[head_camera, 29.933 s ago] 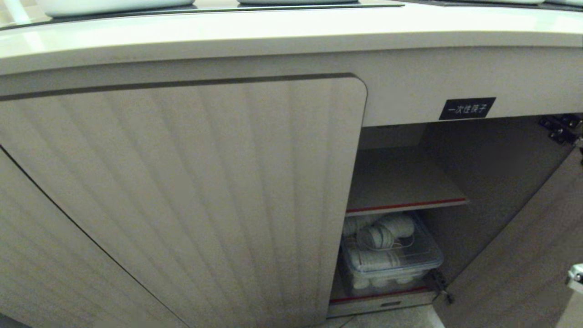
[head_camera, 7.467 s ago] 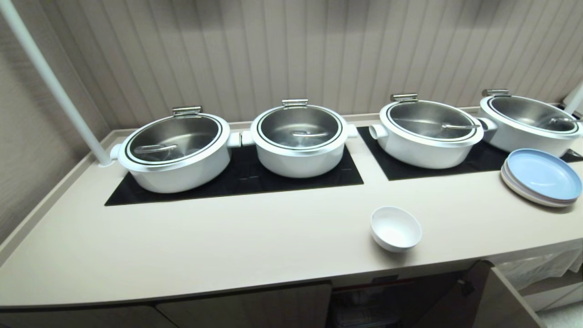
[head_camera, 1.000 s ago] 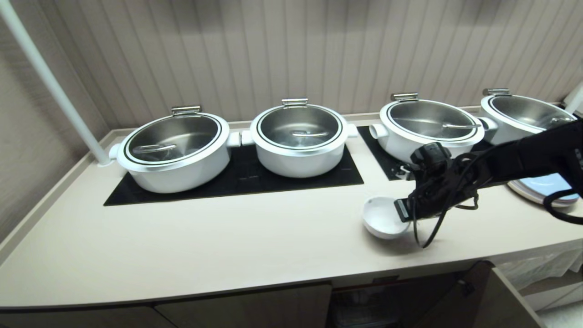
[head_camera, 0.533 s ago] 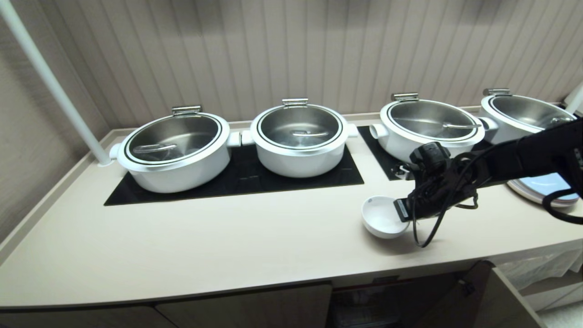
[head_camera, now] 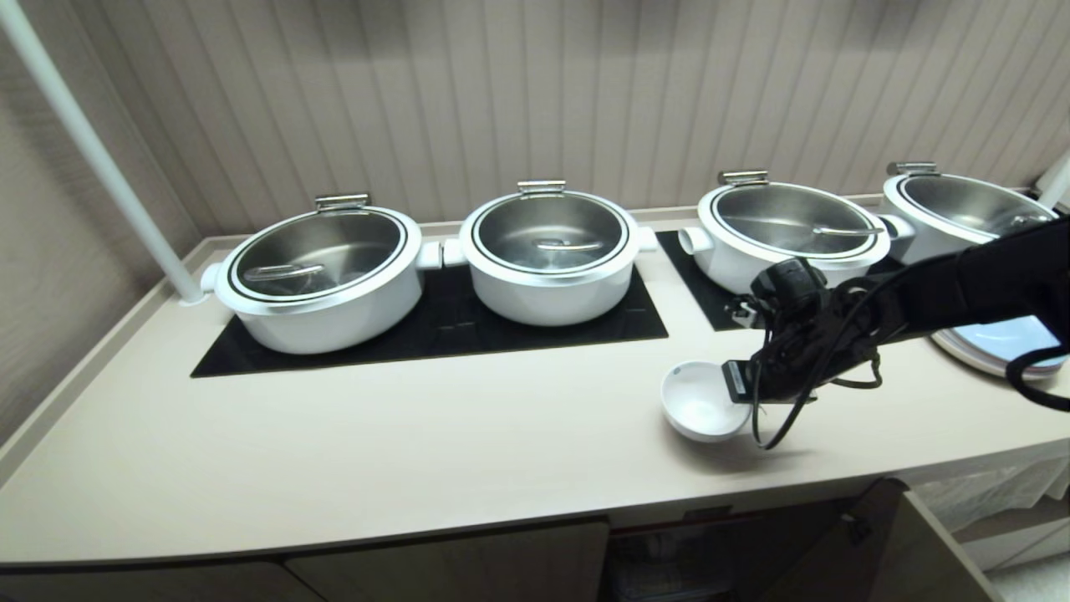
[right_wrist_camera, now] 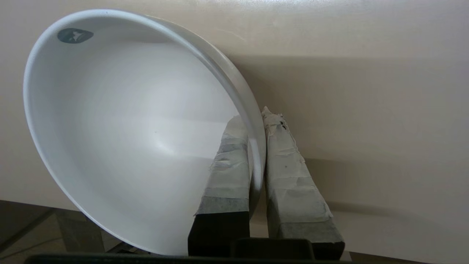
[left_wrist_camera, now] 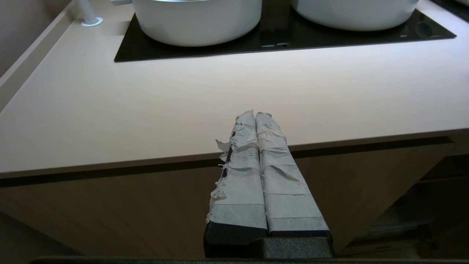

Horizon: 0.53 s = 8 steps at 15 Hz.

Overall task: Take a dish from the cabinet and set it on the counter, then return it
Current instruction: Pick up the bowl from the table

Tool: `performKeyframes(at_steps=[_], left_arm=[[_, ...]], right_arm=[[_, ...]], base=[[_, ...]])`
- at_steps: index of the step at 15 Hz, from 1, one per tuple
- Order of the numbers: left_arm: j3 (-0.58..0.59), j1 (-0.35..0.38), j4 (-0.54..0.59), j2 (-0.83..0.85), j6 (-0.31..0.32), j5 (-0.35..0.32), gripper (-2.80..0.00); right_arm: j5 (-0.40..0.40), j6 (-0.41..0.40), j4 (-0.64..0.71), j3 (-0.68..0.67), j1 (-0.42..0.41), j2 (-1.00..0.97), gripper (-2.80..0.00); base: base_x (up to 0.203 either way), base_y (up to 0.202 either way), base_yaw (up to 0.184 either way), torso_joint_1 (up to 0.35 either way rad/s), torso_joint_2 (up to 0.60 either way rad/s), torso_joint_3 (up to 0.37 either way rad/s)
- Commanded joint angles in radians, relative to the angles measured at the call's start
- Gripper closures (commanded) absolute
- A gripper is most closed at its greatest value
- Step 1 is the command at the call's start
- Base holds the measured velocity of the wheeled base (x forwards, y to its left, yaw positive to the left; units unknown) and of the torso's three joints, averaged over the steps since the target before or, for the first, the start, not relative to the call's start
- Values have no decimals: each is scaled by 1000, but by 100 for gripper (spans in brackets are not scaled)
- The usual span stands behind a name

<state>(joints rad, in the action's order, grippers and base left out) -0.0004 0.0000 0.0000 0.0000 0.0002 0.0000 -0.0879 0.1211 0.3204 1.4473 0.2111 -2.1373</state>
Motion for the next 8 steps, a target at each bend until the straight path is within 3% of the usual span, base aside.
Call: performKeyframes(at_steps=[1,8], left_arm=[[-1,0,0,0,0,0,0],[0,0,0,0,0,0,0]], right_arm=[[-3,3,-1,-14,2,29,0],[-3,164,6,-24,10,82,0]], base=[[0,0,0,0,0,0],[0,0,0,0,0,0]])
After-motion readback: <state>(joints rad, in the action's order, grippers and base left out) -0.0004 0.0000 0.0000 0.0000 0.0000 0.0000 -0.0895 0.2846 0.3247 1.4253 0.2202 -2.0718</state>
